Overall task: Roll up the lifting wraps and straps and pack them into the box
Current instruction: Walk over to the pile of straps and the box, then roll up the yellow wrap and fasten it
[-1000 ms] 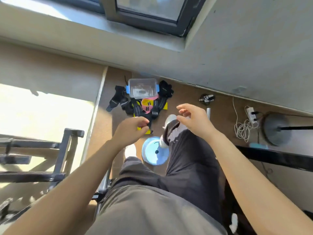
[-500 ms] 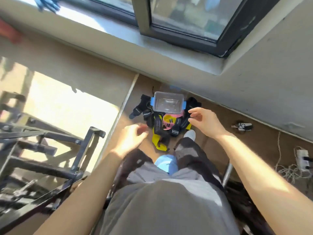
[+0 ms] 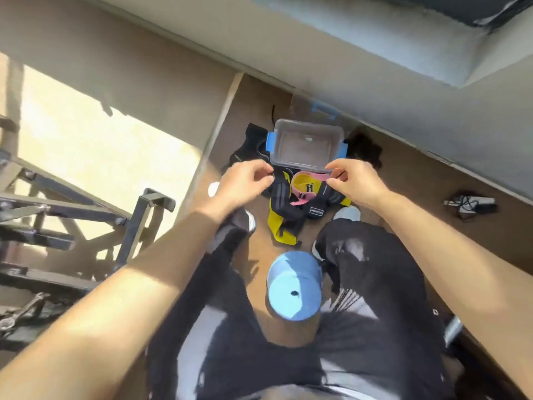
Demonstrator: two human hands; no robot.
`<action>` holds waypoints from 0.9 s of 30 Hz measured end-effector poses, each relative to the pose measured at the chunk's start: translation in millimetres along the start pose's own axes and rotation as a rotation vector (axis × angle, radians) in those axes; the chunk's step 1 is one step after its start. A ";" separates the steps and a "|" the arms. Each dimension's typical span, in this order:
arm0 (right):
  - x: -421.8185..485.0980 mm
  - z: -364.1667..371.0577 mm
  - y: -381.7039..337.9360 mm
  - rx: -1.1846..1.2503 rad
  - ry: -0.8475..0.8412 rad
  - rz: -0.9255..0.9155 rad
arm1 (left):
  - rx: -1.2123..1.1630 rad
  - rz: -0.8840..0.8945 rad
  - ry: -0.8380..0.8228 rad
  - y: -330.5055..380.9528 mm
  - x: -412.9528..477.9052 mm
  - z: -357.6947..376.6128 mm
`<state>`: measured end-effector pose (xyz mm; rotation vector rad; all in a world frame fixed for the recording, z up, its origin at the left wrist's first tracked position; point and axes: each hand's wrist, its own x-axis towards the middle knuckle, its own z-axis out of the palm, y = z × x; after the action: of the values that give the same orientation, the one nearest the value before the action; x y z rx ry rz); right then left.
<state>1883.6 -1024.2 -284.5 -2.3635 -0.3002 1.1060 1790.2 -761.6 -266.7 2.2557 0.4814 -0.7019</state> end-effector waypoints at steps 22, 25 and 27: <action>240.1 245.9 242.7 -0.500 0.204 -0.131 | 0.545 0.563 0.070 -182.7 265.2 352.1; 224.1 239.3 227.9 -0.452 0.161 -0.076 | 0.576 0.526 0.028 -169.8 238.1 330.9; 215.7 231.8 221.8 -0.333 0.138 -0.063 | 0.585 0.501 0.030 -159.7 224.7 310.1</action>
<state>1841.9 -1043.8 -668.3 -2.6849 -0.5415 0.9153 1776.9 -849.2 -672.0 2.7688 -0.3249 -0.5903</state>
